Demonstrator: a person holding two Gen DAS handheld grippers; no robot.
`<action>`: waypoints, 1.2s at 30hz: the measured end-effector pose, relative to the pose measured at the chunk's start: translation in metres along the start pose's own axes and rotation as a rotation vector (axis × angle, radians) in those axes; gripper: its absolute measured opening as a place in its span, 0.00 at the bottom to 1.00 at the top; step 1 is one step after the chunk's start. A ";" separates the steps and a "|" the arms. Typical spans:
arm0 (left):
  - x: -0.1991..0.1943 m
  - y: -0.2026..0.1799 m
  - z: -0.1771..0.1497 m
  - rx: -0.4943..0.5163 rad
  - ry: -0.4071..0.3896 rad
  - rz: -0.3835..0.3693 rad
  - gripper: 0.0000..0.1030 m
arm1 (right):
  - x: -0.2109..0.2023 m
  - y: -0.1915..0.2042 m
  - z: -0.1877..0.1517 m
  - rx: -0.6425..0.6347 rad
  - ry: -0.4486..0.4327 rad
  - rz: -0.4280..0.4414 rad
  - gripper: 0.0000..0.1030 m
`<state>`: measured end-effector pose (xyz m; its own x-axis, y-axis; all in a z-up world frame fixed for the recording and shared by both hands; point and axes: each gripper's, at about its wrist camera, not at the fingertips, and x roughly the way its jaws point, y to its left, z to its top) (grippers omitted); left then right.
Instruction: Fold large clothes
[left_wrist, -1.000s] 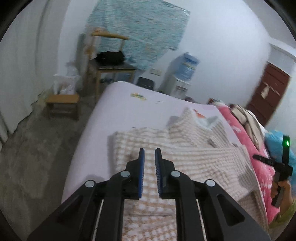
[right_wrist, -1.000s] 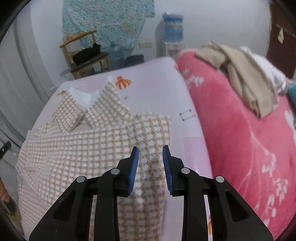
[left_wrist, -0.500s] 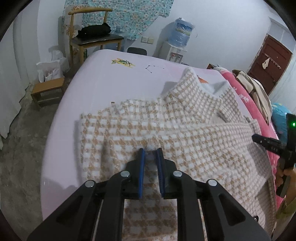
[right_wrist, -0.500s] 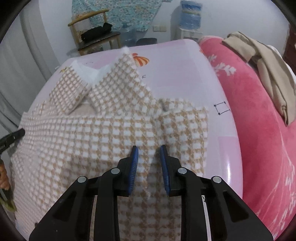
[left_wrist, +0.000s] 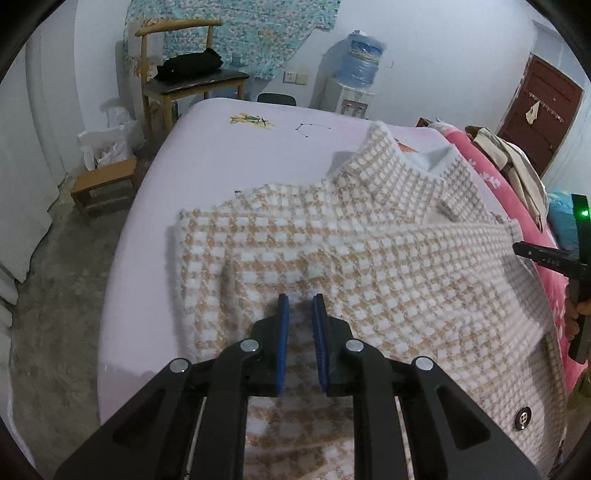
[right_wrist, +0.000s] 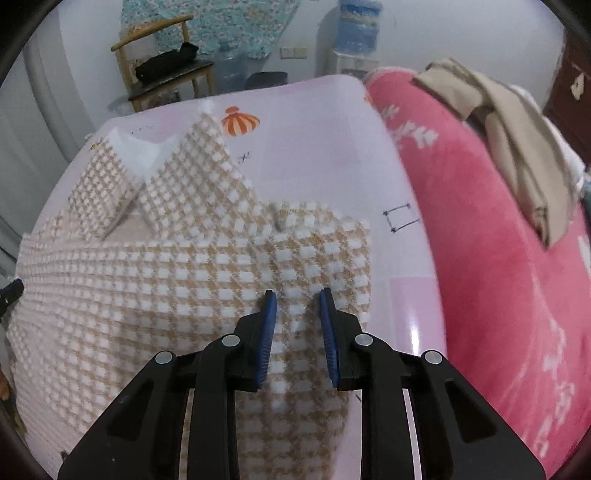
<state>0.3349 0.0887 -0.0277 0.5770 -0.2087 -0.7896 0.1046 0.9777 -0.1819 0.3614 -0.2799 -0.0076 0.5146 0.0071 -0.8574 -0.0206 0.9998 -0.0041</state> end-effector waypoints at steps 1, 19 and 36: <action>0.000 0.001 0.000 -0.001 0.000 -0.003 0.14 | -0.008 0.004 0.000 0.008 -0.011 0.012 0.23; -0.057 -0.039 -0.016 0.166 -0.084 -0.112 0.23 | -0.050 0.127 -0.035 -0.212 -0.025 0.368 0.38; -0.028 -0.023 -0.038 0.066 0.038 -0.036 0.50 | -0.047 0.059 -0.054 -0.002 -0.084 0.115 0.55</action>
<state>0.2854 0.0711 -0.0243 0.5411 -0.2431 -0.8051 0.1788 0.9687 -0.1724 0.2898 -0.2226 0.0045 0.5790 0.1237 -0.8059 -0.0855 0.9922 0.0909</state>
